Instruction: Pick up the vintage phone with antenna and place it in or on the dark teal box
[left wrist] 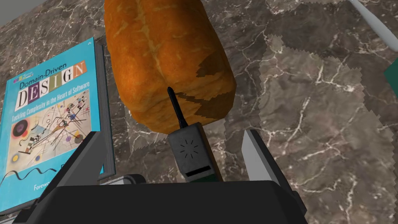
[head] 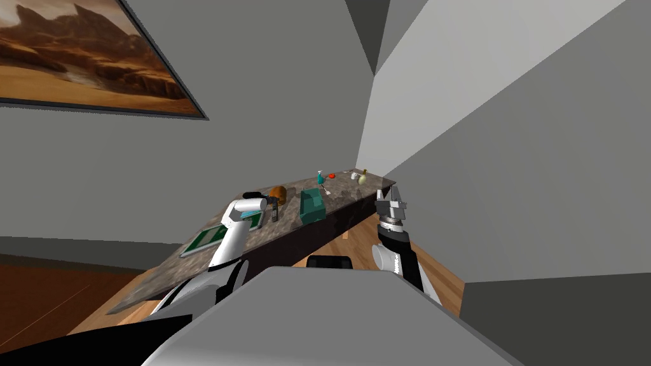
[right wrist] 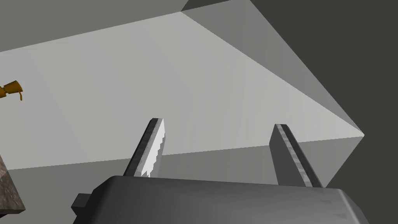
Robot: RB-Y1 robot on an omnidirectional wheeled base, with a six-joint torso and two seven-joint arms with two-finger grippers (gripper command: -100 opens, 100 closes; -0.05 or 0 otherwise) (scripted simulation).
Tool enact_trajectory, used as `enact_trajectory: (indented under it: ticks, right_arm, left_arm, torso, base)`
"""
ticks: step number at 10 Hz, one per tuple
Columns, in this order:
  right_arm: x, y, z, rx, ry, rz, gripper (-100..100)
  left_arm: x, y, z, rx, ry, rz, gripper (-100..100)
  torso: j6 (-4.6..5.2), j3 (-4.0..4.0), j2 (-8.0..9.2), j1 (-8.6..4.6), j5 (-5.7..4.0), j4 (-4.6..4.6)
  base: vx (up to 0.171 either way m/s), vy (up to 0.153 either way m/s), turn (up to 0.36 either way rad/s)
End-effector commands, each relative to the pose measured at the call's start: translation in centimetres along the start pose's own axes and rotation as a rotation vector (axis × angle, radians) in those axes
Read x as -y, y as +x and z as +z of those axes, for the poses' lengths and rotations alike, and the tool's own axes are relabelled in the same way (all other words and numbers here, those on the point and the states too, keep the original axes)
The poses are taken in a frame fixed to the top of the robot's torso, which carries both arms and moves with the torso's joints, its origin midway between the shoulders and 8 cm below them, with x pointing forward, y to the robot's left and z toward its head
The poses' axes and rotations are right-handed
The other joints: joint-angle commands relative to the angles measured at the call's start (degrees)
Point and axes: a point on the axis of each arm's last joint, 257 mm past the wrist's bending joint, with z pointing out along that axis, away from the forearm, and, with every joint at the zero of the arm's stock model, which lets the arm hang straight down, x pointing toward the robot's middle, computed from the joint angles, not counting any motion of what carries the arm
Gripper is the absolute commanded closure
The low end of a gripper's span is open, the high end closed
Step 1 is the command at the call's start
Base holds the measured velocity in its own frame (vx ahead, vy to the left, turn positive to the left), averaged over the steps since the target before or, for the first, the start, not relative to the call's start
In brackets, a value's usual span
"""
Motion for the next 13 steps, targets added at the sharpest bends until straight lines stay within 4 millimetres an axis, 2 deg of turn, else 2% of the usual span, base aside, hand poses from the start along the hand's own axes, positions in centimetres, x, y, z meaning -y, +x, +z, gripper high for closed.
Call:
enact_trajectory:
  ticks: [1, 8, 9, 10, 11, 13]
  right_arm:
    - [0.0, 0.0, 0.0, 0.0, 0.0, 0.0, 0]
    - [0.0, 0.0, 0.0, 0.0, 0.0, 0.0, 0]
    - [0.0, 0.0, 0.0, 0.0, 0.0, 0.0, 0]
    - [0.0, 0.0, 0.0, 0.0, 0.0, 0.0, 0]
    - [0.0, 0.0, 0.0, 0.0, 0.0, 0.0, 0]
    - [0.0, 0.0, 0.0, 0.0, 0.0, 0.0, 0]
  left_arm:
    - [0.2, -1.4, 0.3, 0.058, -0.008, -0.038, -100]
    - [1.0, -7.5, 0.9, 0.299, -0.028, -0.266, -100]
    - [0.9, -7.7, 0.8, 0.308, -0.03, -0.266, -100]
    - [0.9, -9.1, 0.7, 0.362, -0.033, -0.314, -100]
    - [0.9, -9.1, 0.7, 0.362, -0.033, -0.314, -100]
    - [0.8, -11.4, 0.4, 0.456, -0.037, -0.395, -100]
  torso:
    - [0.0, 0.0, 0.0, 0.0, 0.0, 0.0]
    - [-0.04, 0.0, -0.01, -0.01, 0.0, 0.0]
    - [-0.01, -0.01, -0.01, -0.02, 0.0, -0.01]
    - [-0.05, 0.0, 0.0, -0.01, 0.0, 0.0]
    - [-0.03, 0.0, 0.01, 0.0, 0.01, 0.0]
    - [-0.03, 0.0, 0.0, -0.01, 0.01, 0.0]
  base:
    - [0.001, 0.021, -0.056]
    - [0.002, 0.018, -0.083]
    - [0.0, 0.019, -0.045]
    - [-0.001, 0.021, -0.084]
    - [-0.001, 0.018, -0.039]
    - [0.0, 0.022, -0.082]
